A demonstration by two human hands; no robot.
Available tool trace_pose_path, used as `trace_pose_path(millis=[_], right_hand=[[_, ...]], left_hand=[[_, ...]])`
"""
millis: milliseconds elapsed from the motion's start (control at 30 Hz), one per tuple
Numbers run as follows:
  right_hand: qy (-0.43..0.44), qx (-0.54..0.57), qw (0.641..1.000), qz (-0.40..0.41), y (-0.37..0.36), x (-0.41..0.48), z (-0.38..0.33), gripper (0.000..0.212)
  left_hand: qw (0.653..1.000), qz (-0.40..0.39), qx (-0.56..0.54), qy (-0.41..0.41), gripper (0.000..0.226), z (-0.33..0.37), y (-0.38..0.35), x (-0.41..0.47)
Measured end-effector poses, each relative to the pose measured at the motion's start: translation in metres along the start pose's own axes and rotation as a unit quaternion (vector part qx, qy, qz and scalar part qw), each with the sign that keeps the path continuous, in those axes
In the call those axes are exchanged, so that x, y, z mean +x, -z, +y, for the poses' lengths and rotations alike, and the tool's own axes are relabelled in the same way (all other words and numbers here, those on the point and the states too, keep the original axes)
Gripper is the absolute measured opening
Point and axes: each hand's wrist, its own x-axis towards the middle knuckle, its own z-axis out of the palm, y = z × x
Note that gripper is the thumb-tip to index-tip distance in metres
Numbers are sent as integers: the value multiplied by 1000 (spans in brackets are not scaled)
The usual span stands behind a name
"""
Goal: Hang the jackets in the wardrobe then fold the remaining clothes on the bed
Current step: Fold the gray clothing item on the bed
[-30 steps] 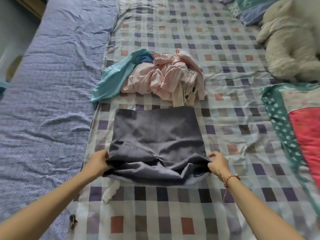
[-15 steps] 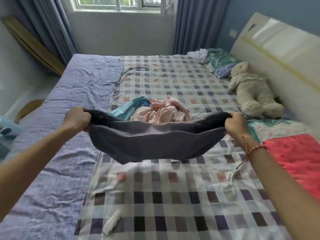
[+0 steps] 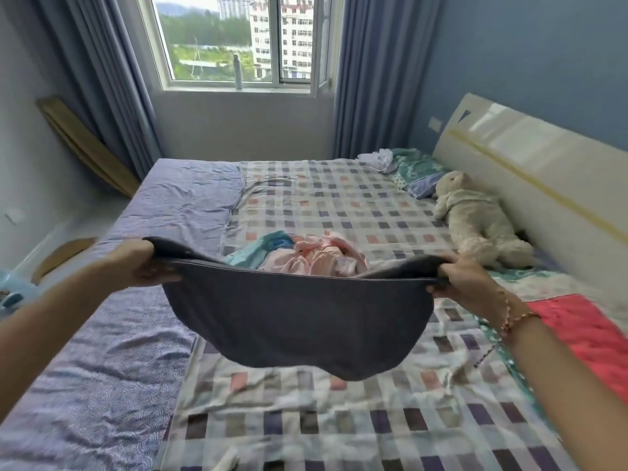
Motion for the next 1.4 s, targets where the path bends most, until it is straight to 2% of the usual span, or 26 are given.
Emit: trace_pose_path(millis=[67, 100, 167, 200, 267, 300, 367, 434, 501, 534, 601, 634, 701, 767, 801, 868, 901, 968, 1034, 1101, 1168, 1235, 1301, 1368, 1401], right_hand=[[-9, 51, 991, -127, 3, -10, 1, 37], [4, 26, 982, -188, 6, -18, 1, 40], [59, -137, 947, -283, 4, -35, 1, 53], [103, -233, 919, -302, -1, -41, 6, 53], [220, -395, 858, -244, -17, -45, 21, 39], [272, -429, 838, -198, -25, -43, 28, 28], [315, -421, 840, -134, -36, -45, 33, 11], [337, -410, 841, -106, -43, -47, 31, 22], [338, -448, 820, -115, -48, -50, 28, 36], [337, -490, 795, -118, -51, -52, 28, 42], [402, -568, 712, -89, -60, -59, 29, 36], [436, -584, 680, -75, -64, -64, 27, 29], [492, -584, 645, -36, -68, -74, 18, 24], [536, -578, 615, -17, -73, -81, 9, 24], [555, -580, 596, -20, -78, -85, 7, 23], [585, -581, 565, -13, -82, -87, 4, 26], [572, -574, 585, -27, -82, -88, 2, 29], [516, -515, 678, -94, -79, -88, -8, 39], [442, -439, 767, -156, -74, -89, -18, 43], [398, -359, 830, -153, -73, -91, -33, 45], [330, -233, 895, -191, -74, -100, -55, 42], [304, -196, 903, -232, -73, -114, -72, 32], [337, -266, 865, -260, -79, -132, -81, 21], [388, -329, 805, -305, -86, -143, -84, 20], [405, -331, 793, -313, -88, -143, -87, 21]], left_hand=[[998, -7, -59, 8, 53, -5, 4, -1], [995, 5, -95, 6, 48, -7, 7, -1], [985, 30, -169, 3, 36, -9, 11, 3], [979, 33, -201, 1, 33, -11, 12, 2], [963, 41, -265, 2, 29, -13, 13, 5], [957, 40, -286, 8, 28, -13, 15, 6], [948, 20, -316, 33, 20, -14, 18, 8], [940, -1, -334, 73, 17, -18, 22, 13], [945, 13, -314, 88, 25, -23, 20, 20], [951, 37, -295, 84, 24, -25, 16, 23], [954, 122, -266, 68, 9, -30, 10, 29], [944, 160, -278, 73, 13, -36, 11, 40], [912, 201, -341, 108, 36, -42, 14, 59], [897, 202, -371, 133, 48, -34, 11, 63], [900, 195, -363, 140, 45, -25, 6, 55], [928, 170, -307, 125, 17, -5, -3, 41], [948, 143, -265, 99, 2, 5, -9, 33], [988, 43, -148, 26, 22, 18, -12, 35], [999, -19, -34, -1, 26, 34, -17, 26], [997, -63, -33, -28, 29, 53, -29, 3], [991, -43, -81, -95, 24, 71, -51, -16], [973, -22, -84, -215, 45, 83, -70, -31], [947, -32, -29, -317, 41, 90, -82, -46], [920, -61, 46, -385, 30, 95, -96, -63], [903, -94, 81, -412, 32, 96, -104, -74]])
